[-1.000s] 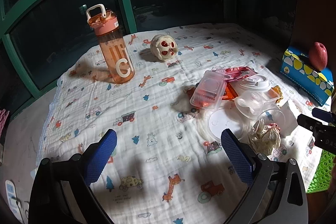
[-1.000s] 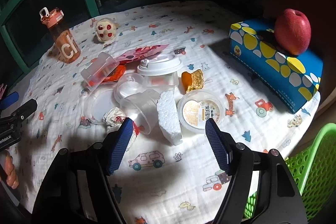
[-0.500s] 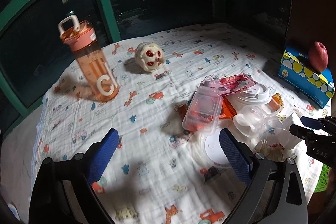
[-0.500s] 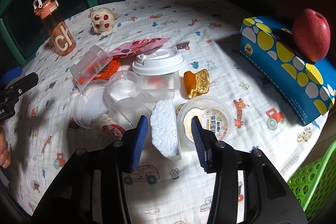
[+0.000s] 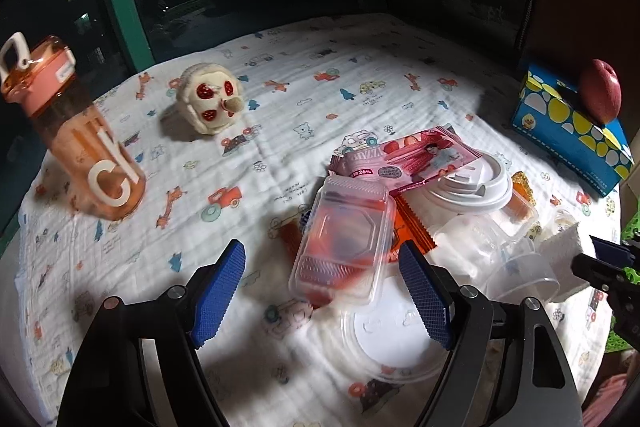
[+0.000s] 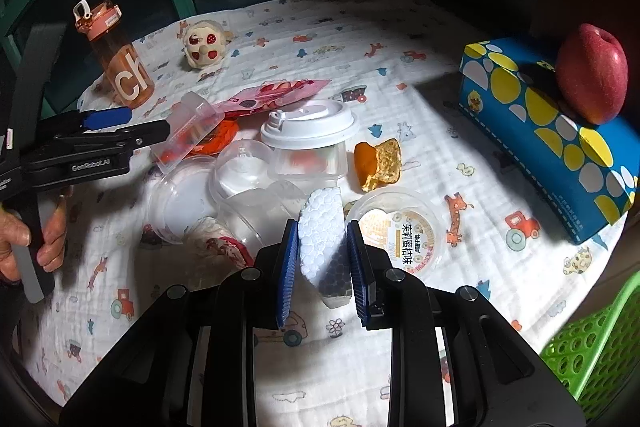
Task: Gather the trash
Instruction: 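Grasp the white sponge with the right tool while the left tool grasps the clear plastic box, then carry sponge and box to the green basket and open both tools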
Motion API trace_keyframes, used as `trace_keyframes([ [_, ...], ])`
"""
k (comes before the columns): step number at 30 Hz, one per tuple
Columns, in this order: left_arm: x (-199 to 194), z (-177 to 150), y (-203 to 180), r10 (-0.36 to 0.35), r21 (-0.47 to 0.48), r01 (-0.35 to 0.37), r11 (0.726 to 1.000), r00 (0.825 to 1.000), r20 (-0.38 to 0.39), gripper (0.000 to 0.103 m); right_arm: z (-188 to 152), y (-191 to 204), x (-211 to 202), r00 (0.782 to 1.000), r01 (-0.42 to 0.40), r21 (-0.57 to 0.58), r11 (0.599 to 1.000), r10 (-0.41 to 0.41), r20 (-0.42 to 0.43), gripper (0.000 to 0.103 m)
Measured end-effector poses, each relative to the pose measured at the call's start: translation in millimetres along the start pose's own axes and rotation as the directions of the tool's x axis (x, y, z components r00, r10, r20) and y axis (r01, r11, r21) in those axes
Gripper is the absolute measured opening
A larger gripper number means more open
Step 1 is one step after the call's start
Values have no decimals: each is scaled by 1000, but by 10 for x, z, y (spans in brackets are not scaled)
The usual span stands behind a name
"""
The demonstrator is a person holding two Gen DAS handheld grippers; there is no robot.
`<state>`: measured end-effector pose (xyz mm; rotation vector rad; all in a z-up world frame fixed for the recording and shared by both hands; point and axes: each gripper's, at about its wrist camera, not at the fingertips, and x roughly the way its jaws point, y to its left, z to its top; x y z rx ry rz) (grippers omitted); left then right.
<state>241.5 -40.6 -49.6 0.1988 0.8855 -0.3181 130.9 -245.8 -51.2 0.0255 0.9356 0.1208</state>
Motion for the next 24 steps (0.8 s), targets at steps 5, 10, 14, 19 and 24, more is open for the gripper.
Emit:
trace_keyframes([
  [5, 220, 79, -12, -35, 12, 35, 999, 999, -39, 73, 0, -1, -81, 1000, -6, 0, 1000, 6, 9, 25],
  [10, 365, 98, -2, -68, -4, 68, 998, 995, -72, 60, -10, -24, -151, 1000, -12, 5, 1000, 12, 17, 25],
  [14, 401, 96, 12, -96, -22, 95, 995, 992, -76, 47, -11, -48, -198, 1000, -16, 15, 1000, 16, 23, 25],
  [19, 257, 88, -17, -77, -6, 77, 997, 996, -44, 46, -29, -64, -305, 999, -22, 31, 999, 21, 42, 25],
  [24, -43, 82, -74, -70, 15, 70, 997, 998, -1, 45, -62, -81, -473, 998, -18, 38, 999, 15, 68, 25],
])
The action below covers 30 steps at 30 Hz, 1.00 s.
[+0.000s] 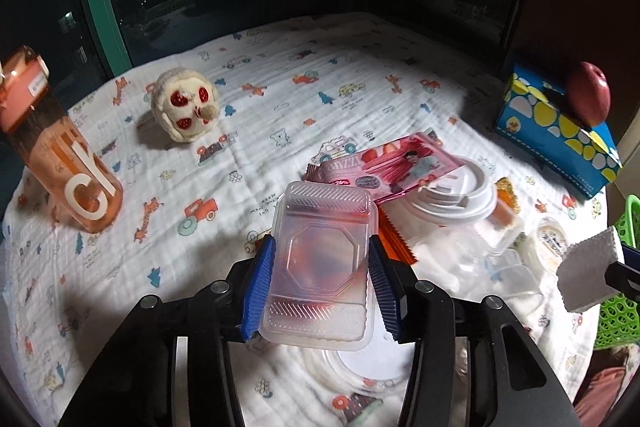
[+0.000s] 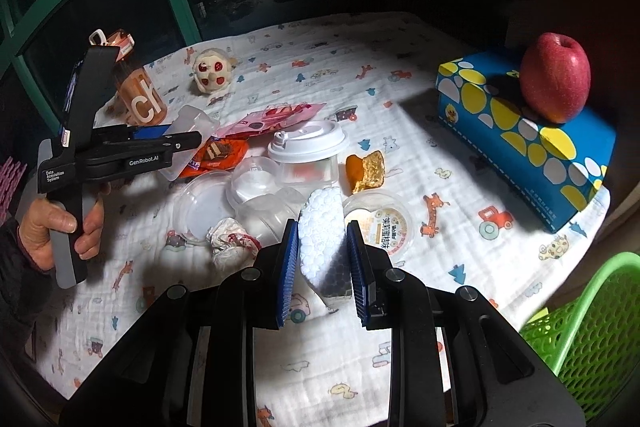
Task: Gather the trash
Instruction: 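Carry sponge and box to the green basket and open both tools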
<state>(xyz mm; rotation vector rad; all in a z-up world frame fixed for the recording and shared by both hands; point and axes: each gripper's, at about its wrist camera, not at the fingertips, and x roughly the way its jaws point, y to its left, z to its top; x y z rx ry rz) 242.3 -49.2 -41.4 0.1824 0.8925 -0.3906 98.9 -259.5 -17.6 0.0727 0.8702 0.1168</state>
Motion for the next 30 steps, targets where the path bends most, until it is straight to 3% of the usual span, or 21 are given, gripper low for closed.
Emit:
trace_keyframes([
  [7, -523, -34, -164, -6, 23, 4, 1000, 997, 71, 45, -43, -23, -326, 999, -3, 15, 1000, 2, 54, 25],
  [17, -990, -132, -721, -88, 77, 80, 994, 990, 114, 45, -238, -237, -846, 992, 10, 66, 998, -18, 125, 25],
  [30, -1241, -202, -1815, -242, 213, 216, 953, 964, 110, 45, -715, -1052, -1544, 969, 153, 211, 965, -188, 157, 25],
])
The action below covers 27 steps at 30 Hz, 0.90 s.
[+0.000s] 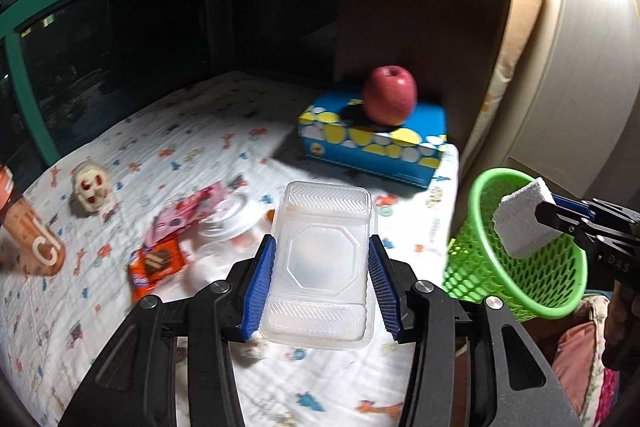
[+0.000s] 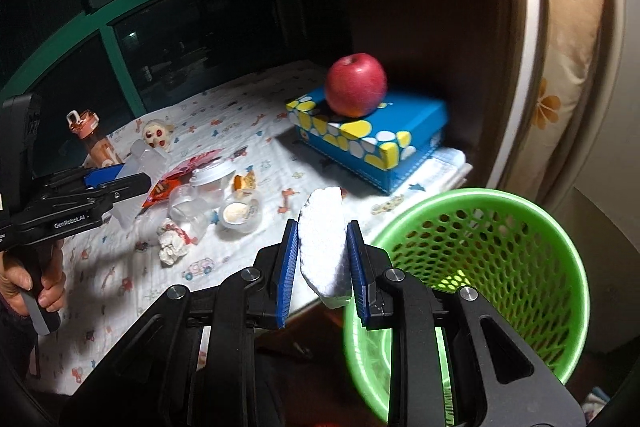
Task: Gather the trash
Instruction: 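Carry sponge and box to the green basket and open both tools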
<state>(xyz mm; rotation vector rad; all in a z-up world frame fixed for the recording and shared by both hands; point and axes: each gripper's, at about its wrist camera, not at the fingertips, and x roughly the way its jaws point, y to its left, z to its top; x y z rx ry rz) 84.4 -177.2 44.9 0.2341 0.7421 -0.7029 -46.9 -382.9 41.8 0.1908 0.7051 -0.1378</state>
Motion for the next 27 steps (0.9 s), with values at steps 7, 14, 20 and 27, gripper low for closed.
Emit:
trace_keyframes([
  [7, 149, 107, -614, -90, 63, 90, 994, 996, -14, 45, -204, -504, -115, 994, 105, 47, 993, -104, -27, 25],
  [14, 283, 159, -1052, -154, 112, 157, 981, 988, -35, 45, -412, -796, -100, 986, 153, 91, 984, -146, -75, 25],
  [20, 405, 191, -1343, -187, 149, 194, 970, 981, -59, 45, -511, -954, -118, 984, 166, 118, 979, -157, -86, 26],
  [27, 543, 197, -1638, -210, 179, 223, 958, 974, -89, 45, -579, -1088, -203, 983, 176, 141, 974, -165, -85, 34],
])
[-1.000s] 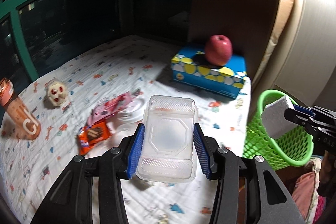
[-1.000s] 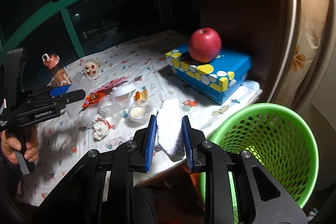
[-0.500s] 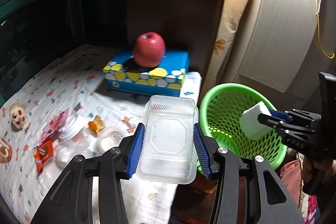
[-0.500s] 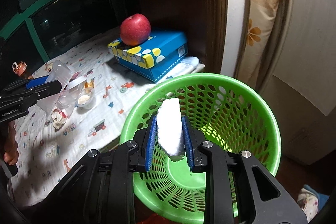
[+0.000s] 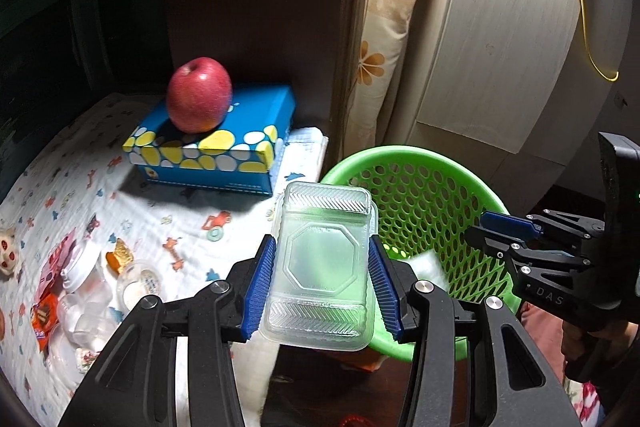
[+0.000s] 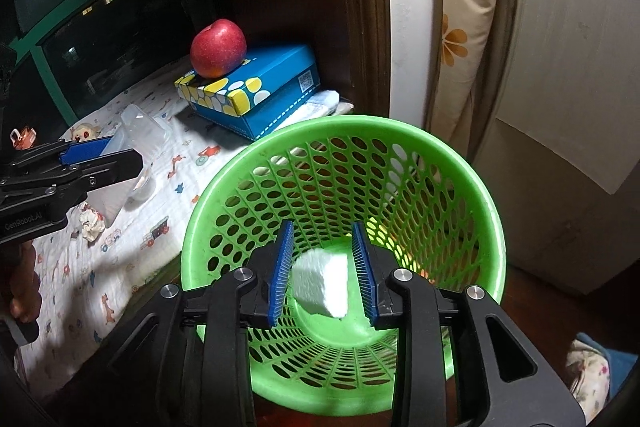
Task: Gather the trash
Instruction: 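Carry sponge and box to the green basket and open both tools, then grasp the crumpled tissue with the left tool while the right tool grasps the yogurt cup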
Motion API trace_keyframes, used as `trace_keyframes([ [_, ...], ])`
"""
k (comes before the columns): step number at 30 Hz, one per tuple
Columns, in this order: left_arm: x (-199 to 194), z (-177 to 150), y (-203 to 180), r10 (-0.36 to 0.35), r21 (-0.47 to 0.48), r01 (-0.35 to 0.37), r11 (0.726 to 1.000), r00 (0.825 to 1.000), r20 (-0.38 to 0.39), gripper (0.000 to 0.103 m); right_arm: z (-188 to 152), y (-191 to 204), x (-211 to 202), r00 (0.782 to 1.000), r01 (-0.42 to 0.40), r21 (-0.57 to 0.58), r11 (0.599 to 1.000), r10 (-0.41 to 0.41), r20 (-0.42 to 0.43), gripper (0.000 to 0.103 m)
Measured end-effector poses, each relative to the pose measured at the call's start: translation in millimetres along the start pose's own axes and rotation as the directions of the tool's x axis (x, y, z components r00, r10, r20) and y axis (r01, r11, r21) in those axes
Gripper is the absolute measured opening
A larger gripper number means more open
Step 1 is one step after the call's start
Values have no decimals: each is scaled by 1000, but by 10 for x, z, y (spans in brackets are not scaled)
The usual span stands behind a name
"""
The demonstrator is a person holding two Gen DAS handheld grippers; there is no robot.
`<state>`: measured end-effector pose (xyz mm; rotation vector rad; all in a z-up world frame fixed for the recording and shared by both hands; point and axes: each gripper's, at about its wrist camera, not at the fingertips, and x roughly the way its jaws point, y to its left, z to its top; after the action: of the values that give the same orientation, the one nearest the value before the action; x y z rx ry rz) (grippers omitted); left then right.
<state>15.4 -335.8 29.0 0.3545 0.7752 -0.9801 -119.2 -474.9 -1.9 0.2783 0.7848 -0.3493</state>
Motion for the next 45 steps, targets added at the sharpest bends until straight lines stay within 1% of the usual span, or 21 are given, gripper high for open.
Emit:
trace_keyframes([
  [5, 132, 19, -156, -19, 21, 19, 1000, 1000, -17, 45, -30, -118, -99, 1000, 9, 17, 1000, -9, 17, 39],
  [7, 176, 25, -220, -24, 26, 24, 999, 999, -24, 45, -42, -160, -146, 1000, 14, 25, 1000, -14, 27, 42],
  [9, 231, 28, -274, -28, 32, 29, 999, 999, -33, 46, -59, -208, -194, 999, 20, 32, 999, -21, 39, 51],
  [17, 436, -11, -476, -56, 54, 60, 997, 996, -71, 46, -126, -333, -255, 998, 36, 61, 998, -39, 47, 54],
  [19, 493, -26, -507, -63, 57, 68, 996, 994, -85, 48, -144, -350, -253, 998, 36, 67, 997, -39, 43, 54],
  [20, 516, -38, -522, -68, 56, 73, 996, 993, -92, 51, -154, -359, -257, 998, 37, 69, 997, -40, 42, 54],
  [21, 535, -49, -528, -69, 53, 74, 996, 993, -96, 58, -162, -367, -260, 998, 37, 71, 997, -40, 41, 54],
  [24, 551, -71, -528, -79, 46, 84, 995, 992, -98, 58, -171, -377, -261, 998, 38, 74, 997, -41, 40, 54],
  [27, 510, -94, -477, -75, 34, 79, 996, 993, -93, 58, -173, -357, -269, 998, 34, 73, 997, -37, 41, 54],
  [29, 452, -111, -401, -62, 22, 64, 998, 994, -86, 58, -165, -320, -270, 999, 28, 68, 997, -30, 42, 55],
  [32, 321, -144, -221, -30, -5, 30, 1000, 997, -70, 58, -141, -219, -267, 999, 17, 51, 999, -20, 49, 62],
  [37, 112, -264, 187, 47, -65, -50, 997, 997, -55, 58, -82, 34, -214, 999, -15, 16, 1000, 14, 52, 65],
  [41, -69, -370, 554, 120, -111, -126, 986, 991, -52, 58, -33, 287, -141, 998, -49, -16, 999, 50, 47, 68],
  [45, -248, -505, 954, 195, -171, -201, 964, 979, -52, 58, 18, 552, -62, 995, -88, -50, 995, 90, 38, 69],
])
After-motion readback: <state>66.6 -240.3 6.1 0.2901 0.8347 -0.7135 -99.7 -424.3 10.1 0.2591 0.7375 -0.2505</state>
